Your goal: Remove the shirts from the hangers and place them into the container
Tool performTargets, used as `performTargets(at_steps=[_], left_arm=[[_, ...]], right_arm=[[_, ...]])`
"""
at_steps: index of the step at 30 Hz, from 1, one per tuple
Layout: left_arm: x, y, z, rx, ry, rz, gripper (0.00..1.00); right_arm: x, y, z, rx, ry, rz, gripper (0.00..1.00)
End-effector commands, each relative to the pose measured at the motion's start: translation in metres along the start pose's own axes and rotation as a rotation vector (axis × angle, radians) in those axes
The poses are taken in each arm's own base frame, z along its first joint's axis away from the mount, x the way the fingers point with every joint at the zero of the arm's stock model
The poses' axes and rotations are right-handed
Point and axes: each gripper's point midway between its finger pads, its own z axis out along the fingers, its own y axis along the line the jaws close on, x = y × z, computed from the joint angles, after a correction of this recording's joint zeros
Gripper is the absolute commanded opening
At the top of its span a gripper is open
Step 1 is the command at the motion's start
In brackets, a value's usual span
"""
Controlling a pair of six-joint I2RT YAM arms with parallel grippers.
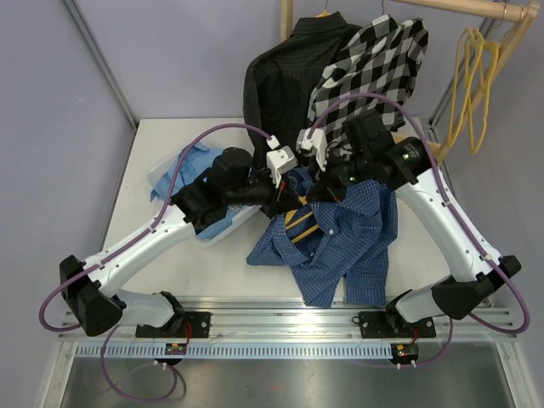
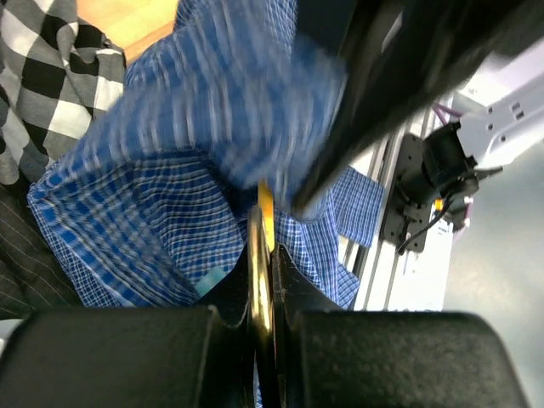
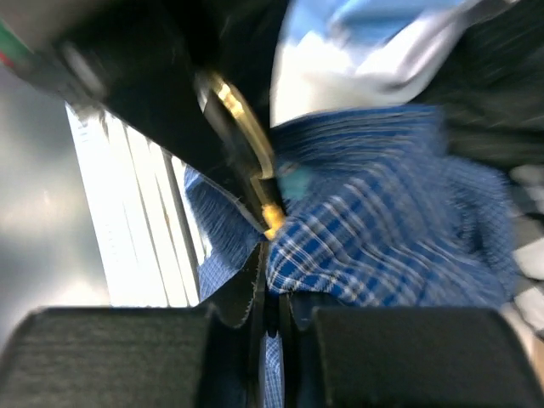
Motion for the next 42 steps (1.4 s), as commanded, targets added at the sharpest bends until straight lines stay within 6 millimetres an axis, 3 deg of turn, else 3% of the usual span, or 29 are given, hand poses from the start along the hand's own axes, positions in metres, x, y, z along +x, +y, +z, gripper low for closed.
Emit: performTargets(at_steps=[1, 6, 11, 20, 29, 37, 42], left_arm=[[-0.025, -0.020, -0.009, 0.084, -0.073, 0.103, 0.00], [-0.016, -0.026, -0.015, 0.112, -0.060, 0.126, 0.00], [-0.005, -0.030, -0.020, 0.135, -0.023, 0.155, 0.00], [0.003, -0.044, -0.025, 0.216, 0.012, 0.166, 0.00], [-0.004, -0.062, -0.027, 0.295, 0.002, 0.184, 0.00], [0.002, -0.061, -0.025, 0.288, 0.026, 0.183, 0.00], [-0.012, -0.063, -0.025, 0.290, -0.016, 0.188, 0.00]], right_arm=[[0.027, 0.009, 0.006, -0.031, 0.102, -0.115, 0.15], [0.034, 0.019, 0.004, -0.071, 0.125, -0.201, 0.47], [0.035, 0.030, -0.008, -0.099, 0.119, -0.290, 0.63], [0.038, 0.032, -0.012, -0.116, 0.115, -0.386, 0.68], [0.041, 0.023, 0.001, -0.125, 0.126, -0.398, 0.69], [0.033, 0.028, -0.013, -0.103, 0.114, -0.424, 0.67], [0.051, 0.045, 0.009, -0.249, 0.105, -0.350, 0.65]])
